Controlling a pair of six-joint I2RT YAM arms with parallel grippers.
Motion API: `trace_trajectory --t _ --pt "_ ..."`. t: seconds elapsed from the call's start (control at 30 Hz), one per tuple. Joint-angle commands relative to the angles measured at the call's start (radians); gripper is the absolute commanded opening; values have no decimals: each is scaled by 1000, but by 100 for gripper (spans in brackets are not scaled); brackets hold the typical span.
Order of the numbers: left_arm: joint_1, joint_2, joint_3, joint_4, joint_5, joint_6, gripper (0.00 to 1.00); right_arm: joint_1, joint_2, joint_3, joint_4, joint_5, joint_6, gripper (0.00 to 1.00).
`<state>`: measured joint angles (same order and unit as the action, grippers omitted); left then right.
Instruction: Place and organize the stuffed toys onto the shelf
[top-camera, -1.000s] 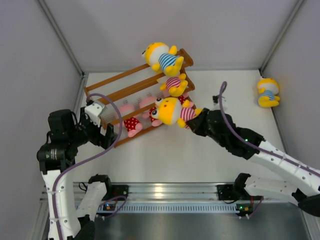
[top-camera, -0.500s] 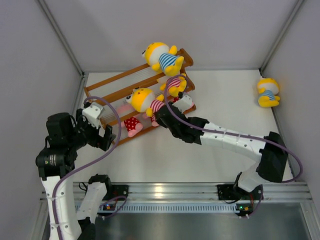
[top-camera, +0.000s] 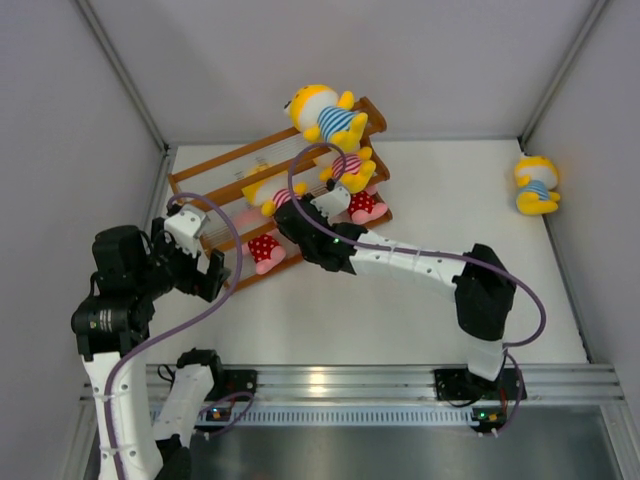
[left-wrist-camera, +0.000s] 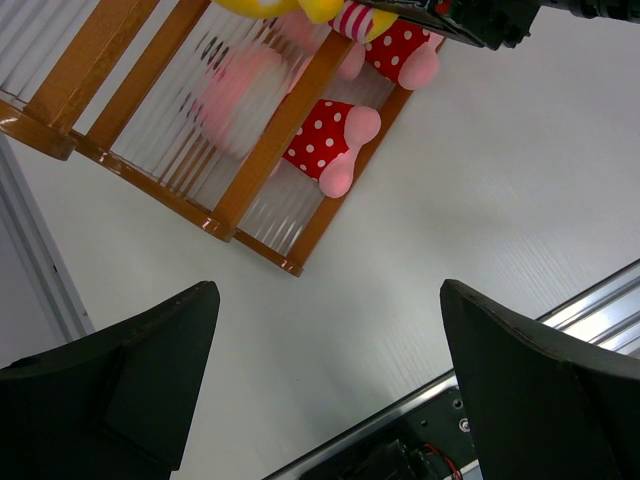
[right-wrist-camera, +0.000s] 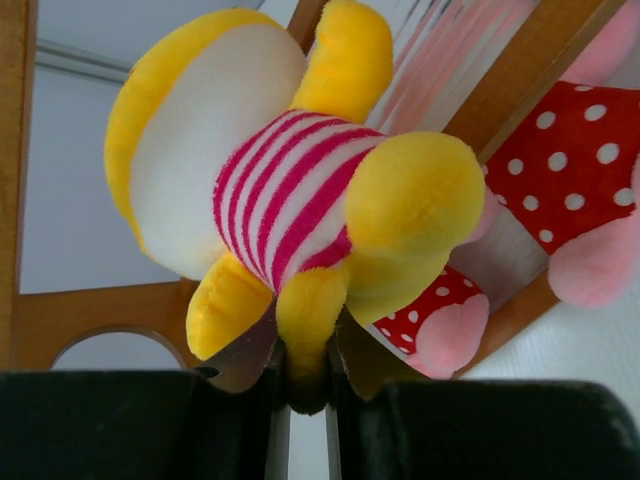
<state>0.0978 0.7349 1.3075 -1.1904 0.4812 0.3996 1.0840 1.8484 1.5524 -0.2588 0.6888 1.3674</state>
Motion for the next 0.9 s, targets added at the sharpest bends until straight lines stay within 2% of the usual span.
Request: trace_trajectory --t 0.0,0.13,0.23,0.27,0.4,0.5,0.57,0.7,0.8,0.87 --pt "6 -5 16 6 8 8 98 17 31 74 76 35 58 14" --pt "6 -8 7 8 8 7 98 17 73 112 107 37 42 19" --pt "6 -12 4 8 5 11 98 17 77 106 125 23 26 39" --pt "6 -11 4 8 0 12 98 19 74 98 144 17 1 49" --pt "6 -14 1 6 -3 21 98 34 -9 38 242 12 -143 65" --pt "6 -15 2 6 16 41 98 56 -89 -41 303 23 -278 70" --pt "6 -23 4 5 92 45 98 68 -142 -96 351 -3 -399 70" --pt "6 -37 3 -9 282 35 98 68 -331 -309 421 -64 -554 71" --pt "6 -42 -27 -8 402 21 98 67 -469 -426 380 -63 -672 73" --pt "5 -54 -50 -8 492 18 98 39 -530 -471 267 -67 -729 75"
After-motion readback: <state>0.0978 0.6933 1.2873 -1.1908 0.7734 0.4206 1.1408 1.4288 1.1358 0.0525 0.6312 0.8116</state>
